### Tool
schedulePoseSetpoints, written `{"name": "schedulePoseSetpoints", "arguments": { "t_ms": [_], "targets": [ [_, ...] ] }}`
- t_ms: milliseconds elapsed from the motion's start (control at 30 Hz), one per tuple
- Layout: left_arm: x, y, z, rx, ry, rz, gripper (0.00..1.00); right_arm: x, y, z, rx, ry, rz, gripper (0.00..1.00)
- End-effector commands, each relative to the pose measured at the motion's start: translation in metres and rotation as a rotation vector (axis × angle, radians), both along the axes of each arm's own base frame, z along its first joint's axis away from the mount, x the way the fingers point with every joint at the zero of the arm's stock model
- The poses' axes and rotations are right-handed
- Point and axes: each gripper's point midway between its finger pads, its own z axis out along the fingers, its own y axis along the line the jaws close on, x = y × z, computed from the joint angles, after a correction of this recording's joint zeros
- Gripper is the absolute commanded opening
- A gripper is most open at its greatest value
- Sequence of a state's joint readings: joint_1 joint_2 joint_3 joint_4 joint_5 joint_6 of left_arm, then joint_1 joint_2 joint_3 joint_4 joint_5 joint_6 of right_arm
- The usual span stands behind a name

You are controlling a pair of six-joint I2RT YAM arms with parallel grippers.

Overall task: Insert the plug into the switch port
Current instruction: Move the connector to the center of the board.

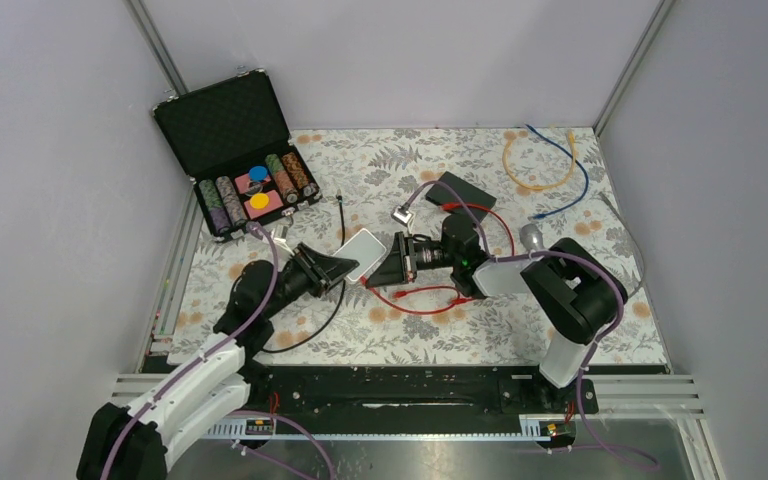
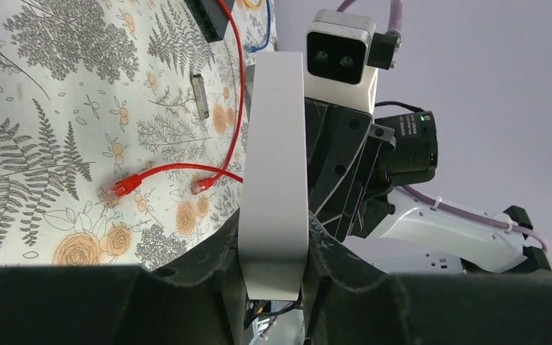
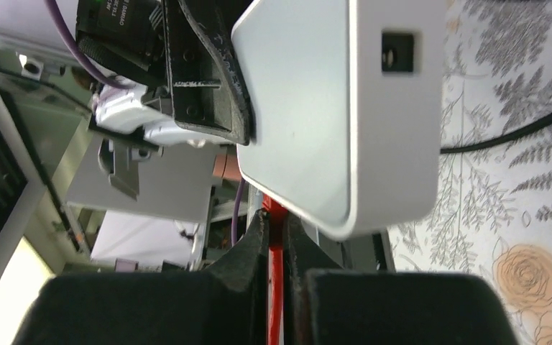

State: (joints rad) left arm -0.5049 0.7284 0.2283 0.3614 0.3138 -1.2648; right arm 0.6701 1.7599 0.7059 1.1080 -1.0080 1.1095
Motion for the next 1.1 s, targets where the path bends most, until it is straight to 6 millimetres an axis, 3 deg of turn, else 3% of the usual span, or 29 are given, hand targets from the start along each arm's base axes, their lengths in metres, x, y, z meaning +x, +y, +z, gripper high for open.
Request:
{"name": "schedulePoseSetpoints", "arguments": {
  "t_ms": [0,233,367,467,600,733,967,1067],
  "targets": [
    [-0.050,-0.006,-0.012,0.044,0.133,-0.331,0.00,0.081,-0.001,0.073,0.168,-0.223,-0.383,0.12],
    [0.001,0.017,0.019,0.115,0.032,-0.204,0.00,0.048,-0.028,0.049,0.074,-0.191,-0.336,0.41],
    [0.016,0.019,0.026,0.164,-0.007,-0.182,0.00,0.044,-0.055,0.055,0.025,-0.204,-0.401,0.55],
    [0.025,0.024,0.029,0.217,-0.046,-0.148,0.00,0.061,-0.080,0.042,-0.203,-0.194,-0.546,0.57],
    [0.035,0.043,0.034,0.362,-0.086,-0.066,0.00,0.083,-0.154,-0.001,-0.674,-0.227,-0.835,0.54],
    [0.041,0.068,0.059,0.462,-0.169,0.069,0.00,0.089,-0.214,-0.019,-0.964,-0.260,-0.994,0.53],
    [0.039,0.128,0.072,0.727,-0.177,0.317,0.00,0.095,-0.262,-0.041,-1.253,-0.306,-0.940,0.57],
    [0.034,0.149,0.070,0.858,-0.185,0.395,0.00,0.108,-0.250,-0.034,-1.216,-0.299,-0.904,0.54]
  ]
}}
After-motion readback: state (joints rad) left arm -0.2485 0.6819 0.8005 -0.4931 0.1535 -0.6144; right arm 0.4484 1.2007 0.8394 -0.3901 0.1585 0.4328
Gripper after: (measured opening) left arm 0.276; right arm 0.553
